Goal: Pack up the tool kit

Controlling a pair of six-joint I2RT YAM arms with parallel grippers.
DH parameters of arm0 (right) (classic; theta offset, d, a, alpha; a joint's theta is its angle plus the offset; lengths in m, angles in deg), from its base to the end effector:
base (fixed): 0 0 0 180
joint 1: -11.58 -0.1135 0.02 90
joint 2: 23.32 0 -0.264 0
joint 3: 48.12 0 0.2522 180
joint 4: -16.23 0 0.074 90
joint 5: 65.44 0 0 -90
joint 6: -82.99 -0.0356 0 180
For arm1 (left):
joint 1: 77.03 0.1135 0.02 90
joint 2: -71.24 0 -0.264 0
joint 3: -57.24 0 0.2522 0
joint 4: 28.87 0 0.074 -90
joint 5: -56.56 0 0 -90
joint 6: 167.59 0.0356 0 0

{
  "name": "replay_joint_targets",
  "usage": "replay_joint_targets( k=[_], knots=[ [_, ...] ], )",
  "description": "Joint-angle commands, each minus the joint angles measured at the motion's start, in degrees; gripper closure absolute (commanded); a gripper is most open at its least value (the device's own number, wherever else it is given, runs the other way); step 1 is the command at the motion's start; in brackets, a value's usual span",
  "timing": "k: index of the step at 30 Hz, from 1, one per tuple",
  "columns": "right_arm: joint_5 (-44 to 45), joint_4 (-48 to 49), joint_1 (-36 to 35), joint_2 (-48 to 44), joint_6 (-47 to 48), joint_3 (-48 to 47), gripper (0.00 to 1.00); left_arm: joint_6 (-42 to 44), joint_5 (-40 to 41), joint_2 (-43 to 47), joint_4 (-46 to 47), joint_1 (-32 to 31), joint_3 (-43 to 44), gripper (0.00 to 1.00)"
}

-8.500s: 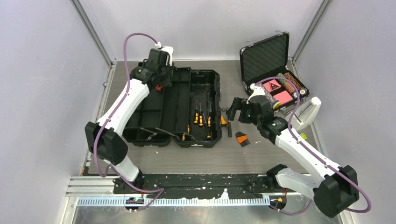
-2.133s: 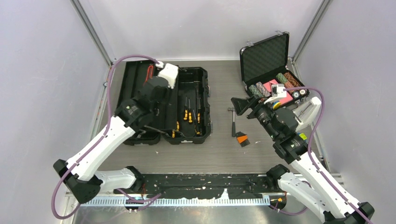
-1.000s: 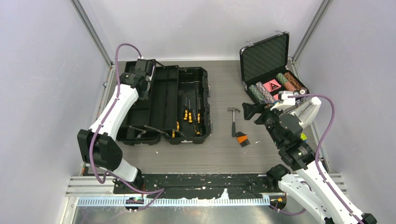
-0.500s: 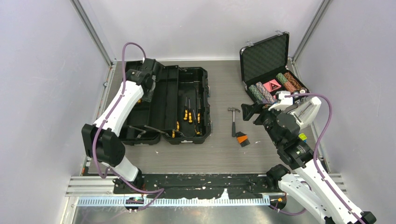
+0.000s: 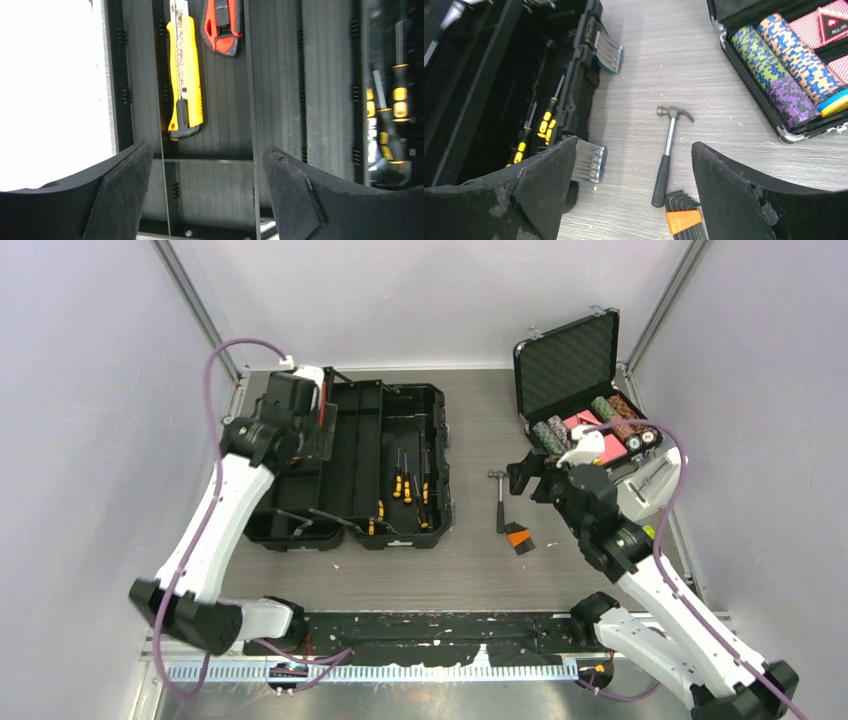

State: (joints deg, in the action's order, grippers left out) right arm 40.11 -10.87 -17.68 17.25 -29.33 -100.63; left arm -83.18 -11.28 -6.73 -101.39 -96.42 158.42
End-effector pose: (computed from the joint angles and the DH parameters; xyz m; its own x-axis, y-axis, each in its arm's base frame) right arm 0.1536 0.0751 0.3091 -0.3042 0.2490 -0.9195 -0.1401 0.9430 0.3017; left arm 0.2558 -0.0758 0.3900 -0.7192 0.1575 -0.6767 0.0055 0.9752 0.2211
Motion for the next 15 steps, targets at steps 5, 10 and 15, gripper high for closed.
replay_joint_targets(
  k=[5,10,15],
  knots=[
    [-2.4,-9.3,2.2,19.5,0.2,-11.1,0.13,-2.4,-9.5,22.9,19.5,0.0,-17.3,0.01],
    [-5.5,-10.7,3.5,32.2,-0.8,-13.5,0.23,-0.9,-8.3,32.7,28.2,0.0,-27.8,0.0],
    [-7.2,-10.4,3.9,42.4,-0.8,-16.8,0.35,1.2,-1.6,38.6,34.1,0.0,-34.5,0.0]
  ],
)
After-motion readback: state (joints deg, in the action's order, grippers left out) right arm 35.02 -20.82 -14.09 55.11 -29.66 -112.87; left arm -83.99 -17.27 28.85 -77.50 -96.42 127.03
